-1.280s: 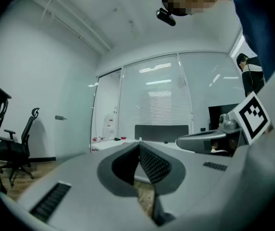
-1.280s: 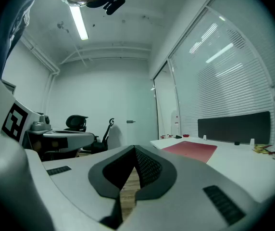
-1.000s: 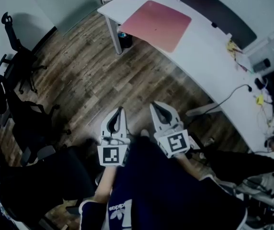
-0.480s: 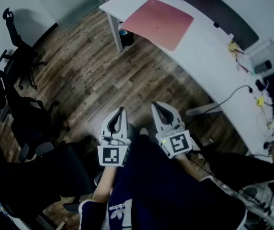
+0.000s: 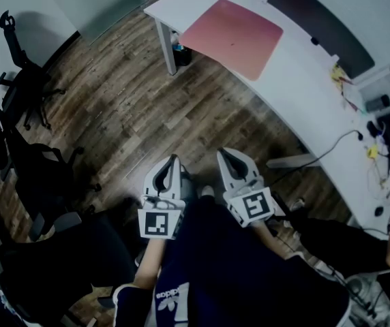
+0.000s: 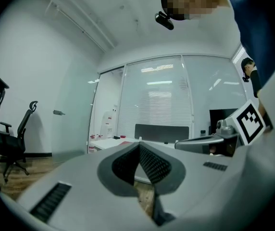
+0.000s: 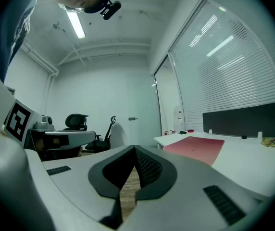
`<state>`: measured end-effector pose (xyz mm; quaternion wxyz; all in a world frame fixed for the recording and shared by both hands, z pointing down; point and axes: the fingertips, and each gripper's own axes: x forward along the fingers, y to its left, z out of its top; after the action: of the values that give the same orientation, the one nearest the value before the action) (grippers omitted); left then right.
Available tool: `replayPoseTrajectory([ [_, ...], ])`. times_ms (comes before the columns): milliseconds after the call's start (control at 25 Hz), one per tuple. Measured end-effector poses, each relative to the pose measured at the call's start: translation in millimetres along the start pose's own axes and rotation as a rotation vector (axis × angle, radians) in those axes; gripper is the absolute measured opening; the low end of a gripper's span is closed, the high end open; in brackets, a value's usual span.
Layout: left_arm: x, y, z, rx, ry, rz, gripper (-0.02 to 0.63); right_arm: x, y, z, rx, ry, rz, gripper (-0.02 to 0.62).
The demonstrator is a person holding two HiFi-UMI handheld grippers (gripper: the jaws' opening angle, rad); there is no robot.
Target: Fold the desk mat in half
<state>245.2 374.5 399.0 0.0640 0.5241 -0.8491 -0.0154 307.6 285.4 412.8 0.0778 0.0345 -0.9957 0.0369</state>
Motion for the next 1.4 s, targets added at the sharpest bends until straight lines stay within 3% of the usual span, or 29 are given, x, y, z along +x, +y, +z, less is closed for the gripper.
replayPoseTrajectory([
  [480, 56, 126, 38, -0.002, -0.022, -0.028, 0.003, 116, 12, 27, -0.009, 0.012, -0.045, 0.003],
  [800, 78, 143, 24, -0.007, 0.022, -0.096, 0.003, 144, 7, 28, -0.004, 0.012, -0.096, 0.003],
  [1400, 147, 173, 14, -0.024, 0.066, -0.069, 0.003, 202, -45, 25, 0.016, 0.046, -0.108, 0.003],
])
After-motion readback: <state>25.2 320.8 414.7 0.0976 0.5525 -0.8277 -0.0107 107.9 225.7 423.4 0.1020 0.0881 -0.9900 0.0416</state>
